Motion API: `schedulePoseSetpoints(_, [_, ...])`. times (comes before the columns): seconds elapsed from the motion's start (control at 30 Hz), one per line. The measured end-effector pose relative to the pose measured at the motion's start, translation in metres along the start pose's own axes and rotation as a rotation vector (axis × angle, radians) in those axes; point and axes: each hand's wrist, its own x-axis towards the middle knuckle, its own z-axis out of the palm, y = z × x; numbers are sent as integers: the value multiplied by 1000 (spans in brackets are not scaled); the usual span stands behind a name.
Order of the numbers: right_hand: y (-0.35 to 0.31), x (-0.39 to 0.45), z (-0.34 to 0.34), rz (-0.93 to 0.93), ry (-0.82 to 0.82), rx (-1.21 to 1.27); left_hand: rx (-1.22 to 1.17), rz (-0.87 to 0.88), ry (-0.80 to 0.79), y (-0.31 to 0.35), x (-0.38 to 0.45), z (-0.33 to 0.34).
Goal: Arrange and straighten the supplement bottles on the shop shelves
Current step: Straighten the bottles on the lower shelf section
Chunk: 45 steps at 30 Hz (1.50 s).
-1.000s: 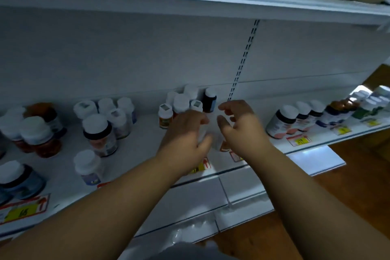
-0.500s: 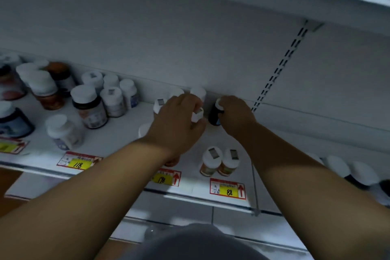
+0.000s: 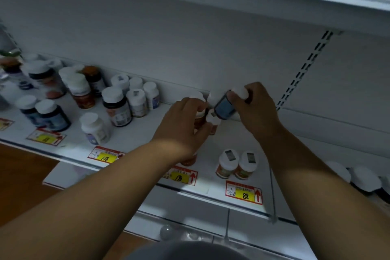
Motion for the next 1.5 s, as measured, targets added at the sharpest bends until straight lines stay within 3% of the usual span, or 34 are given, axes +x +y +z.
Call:
schedulePoseSetpoints(0.13, [-73, -25, 15, 13, 16, 240, -25, -57, 26, -22, -16, -33])
schedulePoseSetpoints(0.27, [-134, -49, 67, 227, -168, 651, -42, -71, 54, -56, -38, -88])
schedulePoseSetpoints(0.4, [-192, -84, 146, 332, -186, 760, 12, -104, 13, -111, -77, -156])
schedulePoseSetpoints(0.57, [-241, -122, 229, 363, -353, 814, 74, -149, -5, -175, -122, -222])
schedulePoseSetpoints(0.63, [-250, -129, 251, 322, -362, 665, 134, -131, -14, -193, -130, -238])
schedulePoseSetpoints(0.73, [-254, -131, 271, 110, -317, 327, 163, -118, -41, -214, -130, -250])
schedulePoseSetpoints(0.83, [-257, -120, 288, 27, -268, 175, 197, -96, -17, -234, -120, -251])
schedulePoseSetpoints(0.97, [-260, -101, 310, -96, -358, -77, 364, -112, 8, -260, -102, -248])
schedulePoseSetpoints(1.07, [-262, -93, 321, -144, -424, -250, 516, -65, -70, -286, -83, -254])
schedulePoseSetpoints(1.17, [-263, -92, 327, -196, -484, -426, 583, -1, -248, -308, -60, -259])
schedulePoseSetpoints(1.27, [-270, -90, 332, -167, -568, -498, 627, 110, -397, -323, -50, -253])
schedulePoseSetpoints(1.5, [-289, -79, 341, 24, -599, -625, 701, 180, -442, -340, -45, -246])
